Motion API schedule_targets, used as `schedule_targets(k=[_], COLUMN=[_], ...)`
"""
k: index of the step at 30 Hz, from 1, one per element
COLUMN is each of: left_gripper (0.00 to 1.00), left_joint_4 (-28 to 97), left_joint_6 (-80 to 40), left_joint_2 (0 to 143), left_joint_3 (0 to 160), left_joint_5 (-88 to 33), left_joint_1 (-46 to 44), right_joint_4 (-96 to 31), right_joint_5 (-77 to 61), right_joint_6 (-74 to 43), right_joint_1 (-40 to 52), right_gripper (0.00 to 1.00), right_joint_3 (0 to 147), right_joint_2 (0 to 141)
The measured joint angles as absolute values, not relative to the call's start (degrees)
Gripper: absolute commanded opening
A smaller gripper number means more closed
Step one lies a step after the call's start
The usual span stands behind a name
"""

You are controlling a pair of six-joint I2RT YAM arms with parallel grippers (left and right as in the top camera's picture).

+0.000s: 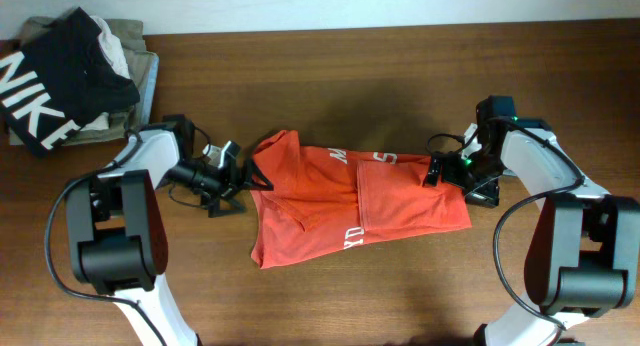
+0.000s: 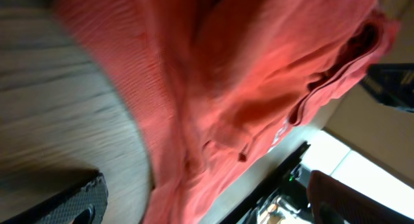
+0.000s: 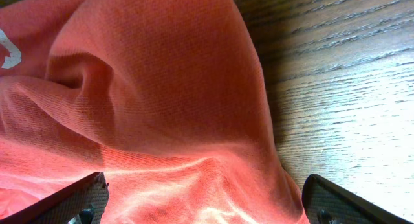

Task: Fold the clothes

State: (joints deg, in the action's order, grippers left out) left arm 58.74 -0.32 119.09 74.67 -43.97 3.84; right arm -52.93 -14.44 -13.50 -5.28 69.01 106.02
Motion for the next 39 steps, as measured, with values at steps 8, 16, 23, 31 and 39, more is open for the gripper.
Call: schedule_targets(k=[8, 16, 23, 31, 39], left_gripper=[0.01, 0.01, 0.01, 0.01, 0.02], left_joint_4=[49.30, 55.11, 72.38, 78.00, 51.62], left_joint_6=[-10.11, -12.05, -12.05, -12.05, -23.66], left_joint_2=[117.97, 119.44, 119.79, 101.91, 102.10], left_joint_3=[72.64, 74.81, 91.42, 96.62, 76.82], left_joint_5=[-43.68, -31.75, -12.40, -10.41, -11.07], left_joint_1=[-4.78, 2.42, 10.94, -6.57, -22.87], right_joint_4=[-52.93, -52.88, -42.33, -39.59, -39.72], right_joint_5=[-14.44, -14.46, -14.61, -13.32, -13.30], right_joint_6=[-13.54, -13.52, -13.56, -13.54, -13.54], right_joint_1=[-5.28, -5.28, -12.14, -14.22, -14.22], right_gripper=[0.99, 0.99, 0.99, 0.98, 0.99], right_joint_3=[69.01, 69.01, 70.30, 70.32, 70.32], right_joint_2=[106.02, 106.02, 106.00, 106.00, 106.00])
